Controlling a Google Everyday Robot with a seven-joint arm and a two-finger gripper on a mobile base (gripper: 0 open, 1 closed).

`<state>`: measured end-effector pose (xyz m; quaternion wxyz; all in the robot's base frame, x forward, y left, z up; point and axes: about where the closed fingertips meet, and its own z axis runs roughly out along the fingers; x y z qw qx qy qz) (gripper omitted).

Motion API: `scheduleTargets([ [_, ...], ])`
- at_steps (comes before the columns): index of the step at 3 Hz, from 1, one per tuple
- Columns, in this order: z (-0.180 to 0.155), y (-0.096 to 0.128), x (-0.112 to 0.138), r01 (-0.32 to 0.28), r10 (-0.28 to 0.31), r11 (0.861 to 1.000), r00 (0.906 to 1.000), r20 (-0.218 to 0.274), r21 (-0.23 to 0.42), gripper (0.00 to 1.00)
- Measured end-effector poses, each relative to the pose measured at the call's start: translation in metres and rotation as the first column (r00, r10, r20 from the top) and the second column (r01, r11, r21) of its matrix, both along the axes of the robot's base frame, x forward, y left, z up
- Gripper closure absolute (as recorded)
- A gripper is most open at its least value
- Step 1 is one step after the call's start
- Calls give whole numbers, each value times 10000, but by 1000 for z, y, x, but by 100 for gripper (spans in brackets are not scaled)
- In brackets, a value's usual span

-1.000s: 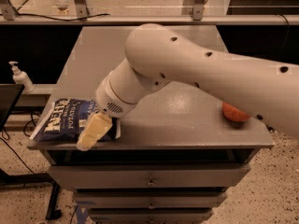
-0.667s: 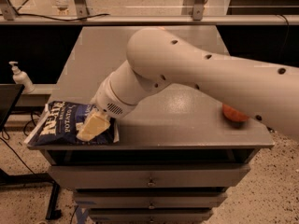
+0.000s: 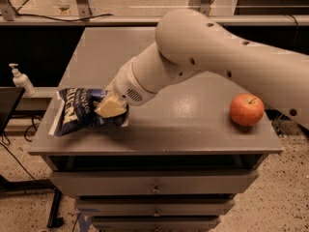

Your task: Pick blue chip bag

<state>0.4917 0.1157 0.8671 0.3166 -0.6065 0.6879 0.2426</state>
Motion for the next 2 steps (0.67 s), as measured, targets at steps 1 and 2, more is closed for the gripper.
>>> scheduleTargets([
  [1,38,-31,30,419,-429,9970,9990,144,652,100],
  [2,90,-53,56,627,-664,9810,9977,140,1837,100],
])
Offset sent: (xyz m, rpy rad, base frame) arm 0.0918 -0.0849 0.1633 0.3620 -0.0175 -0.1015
